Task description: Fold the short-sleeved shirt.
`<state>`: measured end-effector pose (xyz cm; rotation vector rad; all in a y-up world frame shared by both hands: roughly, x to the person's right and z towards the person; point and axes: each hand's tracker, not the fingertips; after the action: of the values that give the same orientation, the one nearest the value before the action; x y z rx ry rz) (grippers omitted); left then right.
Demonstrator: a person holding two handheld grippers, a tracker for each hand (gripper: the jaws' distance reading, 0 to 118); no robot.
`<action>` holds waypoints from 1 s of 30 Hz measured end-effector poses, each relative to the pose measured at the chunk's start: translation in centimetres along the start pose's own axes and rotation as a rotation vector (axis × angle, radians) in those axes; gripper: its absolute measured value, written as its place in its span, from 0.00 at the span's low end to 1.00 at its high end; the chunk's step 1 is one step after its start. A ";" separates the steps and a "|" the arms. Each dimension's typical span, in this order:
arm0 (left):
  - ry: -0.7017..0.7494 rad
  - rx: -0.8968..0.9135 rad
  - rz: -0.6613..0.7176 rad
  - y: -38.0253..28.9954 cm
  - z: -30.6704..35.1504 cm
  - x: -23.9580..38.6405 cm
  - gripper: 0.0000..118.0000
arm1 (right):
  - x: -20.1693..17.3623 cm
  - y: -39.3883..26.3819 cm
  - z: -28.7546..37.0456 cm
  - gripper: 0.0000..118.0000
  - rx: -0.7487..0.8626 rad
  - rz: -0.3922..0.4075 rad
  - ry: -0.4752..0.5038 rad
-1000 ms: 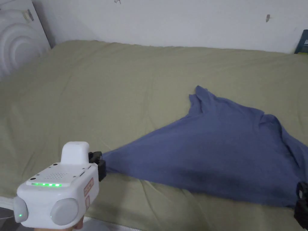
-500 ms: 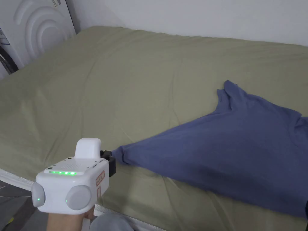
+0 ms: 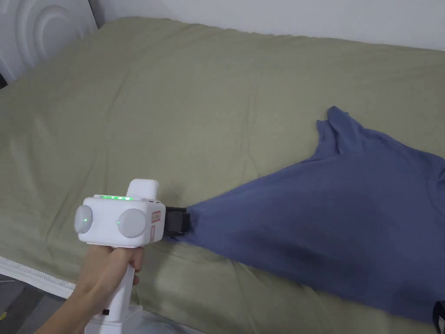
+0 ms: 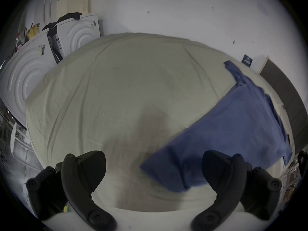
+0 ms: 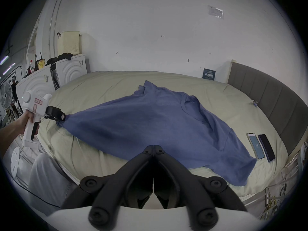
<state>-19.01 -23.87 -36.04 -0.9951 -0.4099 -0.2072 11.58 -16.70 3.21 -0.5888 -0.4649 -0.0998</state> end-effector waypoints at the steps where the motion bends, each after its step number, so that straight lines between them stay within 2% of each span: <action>1: 0.004 -0.029 -0.012 0.1 -0.4 0.6 0.90 | 0.1 -0.1 -0.2 0.00 -0.004 0.000 -0.001; 3: -0.007 -0.056 -0.030 0.0 -0.6 1.2 0.77 | 0.1 -0.1 -0.5 0.00 -0.015 -0.001 0.002; 4: 0.015 -0.035 -0.047 0.1 0.0 1.5 0.59 | 0.2 -0.2 -0.6 0.00 -0.020 -0.004 0.004; 5: -0.009 -0.022 -0.086 0.2 1.0 1.9 0.21 | 0.4 -0.2 -0.7 0.00 -0.025 -0.006 0.007; 6: -0.008 0.023 -0.098 0.2 1.7 2.2 0.00 | 0.4 -0.3 -0.8 0.00 -0.029 -0.008 0.011; 7: -0.055 0.111 -0.062 0.1 1.7 2.2 0.00 | 0.6 -0.4 -0.9 0.00 -0.032 -0.011 0.014; 8: -0.028 0.043 -0.080 0.0 1.5 2.5 0.00 | 1.0 -0.4 -1.1 0.00 -0.035 -0.020 0.015; 12: -0.015 0.038 -0.086 -0.4 1.6 2.8 0.00 | 2.1 0.0 -2.1 0.00 -0.056 -0.029 0.014; 17: -0.038 0.031 -0.065 -0.4 2.4 2.4 0.00 | 3.9 2.3 -5.7 0.00 -0.092 0.013 -0.012; 20: -0.054 0.036 -0.060 -0.4 2.7 2.1 0.00 | 5.1 5.4 -9.8 0.00 -0.102 0.028 -0.013; 22: -0.066 0.038 -0.062 -0.3 3.2 2.1 0.00 | 6.0 8.4 -13.6 0.00 -0.133 -0.003 0.038; 26: -0.089 0.058 -0.051 -0.3 3.5 1.9 0.00 | 7.8 14.8 -21.6 0.00 -0.162 0.018 0.047; 28: -0.094 0.055 -0.039 -0.4 3.2 1.6 0.00 | 8.5 18.0 -25.6 0.01 -0.197 0.087 0.044; 29: -0.098 0.054 -0.030 -0.2 3.4 1.8 0.00 | 8.8 19.6 -27.7 0.04 -0.211 0.092 0.022; 30: -0.097 0.053 -0.022 -0.3 3.5 1.7 0.00 | 9.2 20.8 -30.4 0.34 -0.208 0.082 0.027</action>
<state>-18.36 -21.05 -33.45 -0.9509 -0.5119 -0.1672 36.36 -16.00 -25.52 -0.8086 -0.4065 -0.0782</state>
